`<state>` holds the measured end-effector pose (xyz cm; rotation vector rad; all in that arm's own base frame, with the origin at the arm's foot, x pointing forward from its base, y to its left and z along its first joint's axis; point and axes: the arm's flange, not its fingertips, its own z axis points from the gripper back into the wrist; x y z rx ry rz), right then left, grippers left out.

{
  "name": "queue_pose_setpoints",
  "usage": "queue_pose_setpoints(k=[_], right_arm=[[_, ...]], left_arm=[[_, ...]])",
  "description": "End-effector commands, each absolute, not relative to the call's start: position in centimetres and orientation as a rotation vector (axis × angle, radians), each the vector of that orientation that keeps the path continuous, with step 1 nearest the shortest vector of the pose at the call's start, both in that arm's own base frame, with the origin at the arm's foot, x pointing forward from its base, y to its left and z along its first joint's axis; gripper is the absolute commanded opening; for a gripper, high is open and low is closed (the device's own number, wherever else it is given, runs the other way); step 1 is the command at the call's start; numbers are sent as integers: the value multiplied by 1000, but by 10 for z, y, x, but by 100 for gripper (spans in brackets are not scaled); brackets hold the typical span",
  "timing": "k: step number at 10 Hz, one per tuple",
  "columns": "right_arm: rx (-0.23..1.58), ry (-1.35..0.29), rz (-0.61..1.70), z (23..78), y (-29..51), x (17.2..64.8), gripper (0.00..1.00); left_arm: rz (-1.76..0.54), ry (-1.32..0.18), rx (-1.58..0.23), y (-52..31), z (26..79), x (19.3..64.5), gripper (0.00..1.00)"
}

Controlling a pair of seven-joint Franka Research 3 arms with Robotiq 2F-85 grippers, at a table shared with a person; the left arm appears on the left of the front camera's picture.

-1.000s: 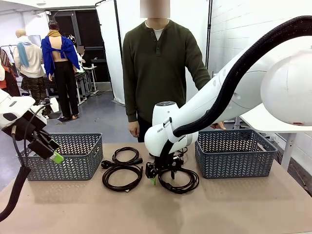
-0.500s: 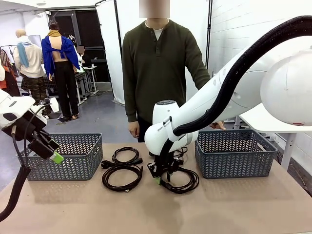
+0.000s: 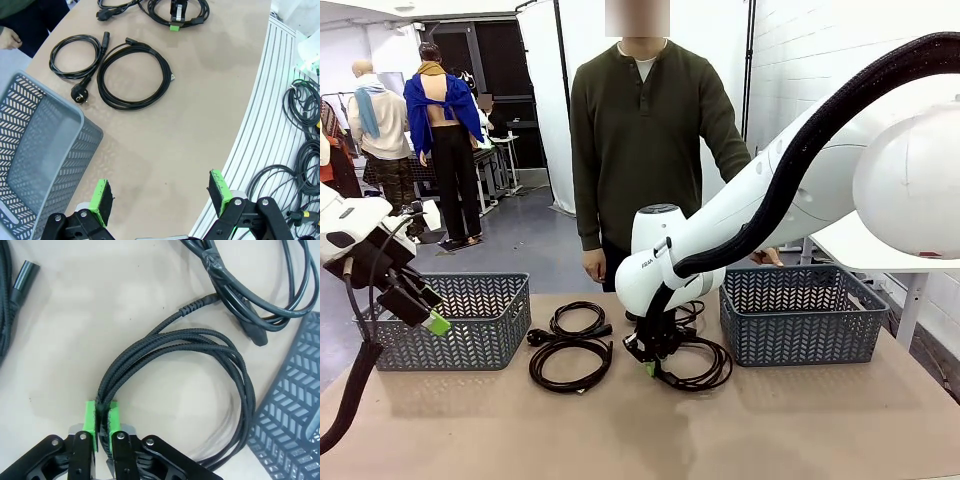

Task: Organize the cables according to human instructions.
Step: Pick up a bundle of cables and place it in the basket indicated by the human.

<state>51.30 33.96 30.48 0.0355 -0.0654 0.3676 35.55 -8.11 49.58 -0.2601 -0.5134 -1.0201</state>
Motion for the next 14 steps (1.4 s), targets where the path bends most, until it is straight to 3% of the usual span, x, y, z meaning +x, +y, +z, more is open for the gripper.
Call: queue_pose_setpoints(k=[1, 3, 7, 11, 14], right_arm=[[6, -38, 338, 296, 353, 508, 0], [19, -48, 354, 307, 355, 500, 6], [10, -70, 522, 367, 360, 475, 6], [-40, 70, 986, 434, 354, 439, 6], [-93, 67, 1293, 477, 328, 435, 6]], left_arm=[[-1023, -514, -281, -80, 496, 356, 100], [-1023, -514, -281, -80, 496, 356, 100], [-1023, -514, -281, -80, 496, 356, 100], [-1023, -514, -281, -80, 496, 356, 100], [-1023, -514, -281, -80, 496, 356, 100]])
